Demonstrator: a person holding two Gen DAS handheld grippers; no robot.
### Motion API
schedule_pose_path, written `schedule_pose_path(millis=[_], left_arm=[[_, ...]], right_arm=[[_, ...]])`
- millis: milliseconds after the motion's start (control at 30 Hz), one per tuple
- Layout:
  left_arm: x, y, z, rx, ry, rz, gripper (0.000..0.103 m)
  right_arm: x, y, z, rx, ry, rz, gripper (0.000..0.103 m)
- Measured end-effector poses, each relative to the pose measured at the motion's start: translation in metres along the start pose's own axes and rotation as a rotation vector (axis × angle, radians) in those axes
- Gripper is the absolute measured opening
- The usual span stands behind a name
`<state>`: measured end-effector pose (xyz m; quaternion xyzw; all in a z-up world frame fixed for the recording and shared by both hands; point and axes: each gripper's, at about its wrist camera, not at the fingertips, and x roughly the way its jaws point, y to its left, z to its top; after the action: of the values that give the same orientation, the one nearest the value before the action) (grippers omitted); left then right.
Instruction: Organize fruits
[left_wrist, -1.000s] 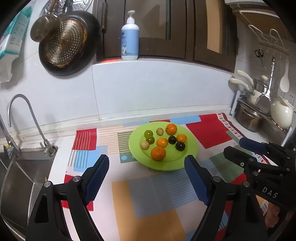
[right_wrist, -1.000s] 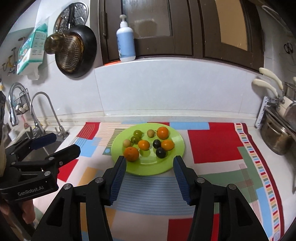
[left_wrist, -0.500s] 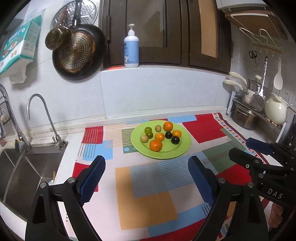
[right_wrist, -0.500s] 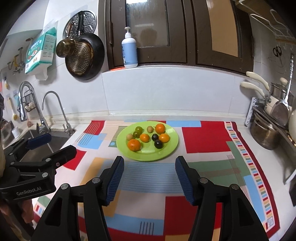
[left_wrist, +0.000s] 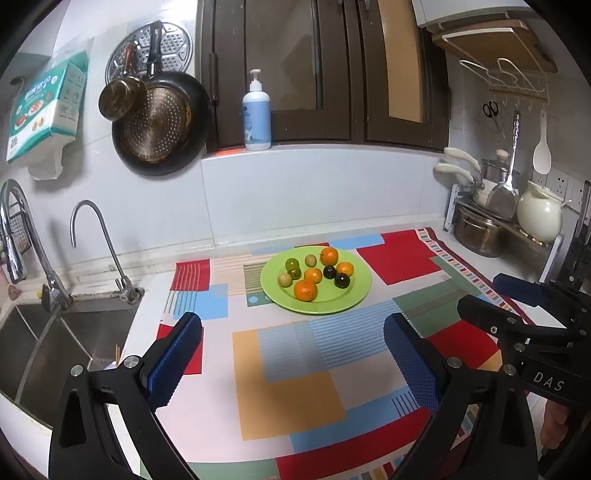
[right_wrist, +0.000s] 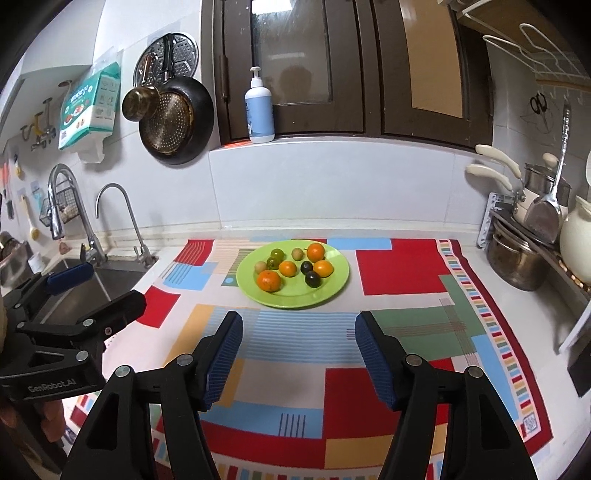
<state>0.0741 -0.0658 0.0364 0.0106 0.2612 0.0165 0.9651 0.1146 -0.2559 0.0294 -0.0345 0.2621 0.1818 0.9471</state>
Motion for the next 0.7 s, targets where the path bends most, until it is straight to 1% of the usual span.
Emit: schedule_pose_path(millis=[700], left_arm=[[-0.0087, 0.0016, -0.0019, 0.000, -0.013, 0.003, 0.101]], right_arm=[[-0.0067, 0.0024, -0.0011, -0.003, -0.009, 0.004, 0.064]])
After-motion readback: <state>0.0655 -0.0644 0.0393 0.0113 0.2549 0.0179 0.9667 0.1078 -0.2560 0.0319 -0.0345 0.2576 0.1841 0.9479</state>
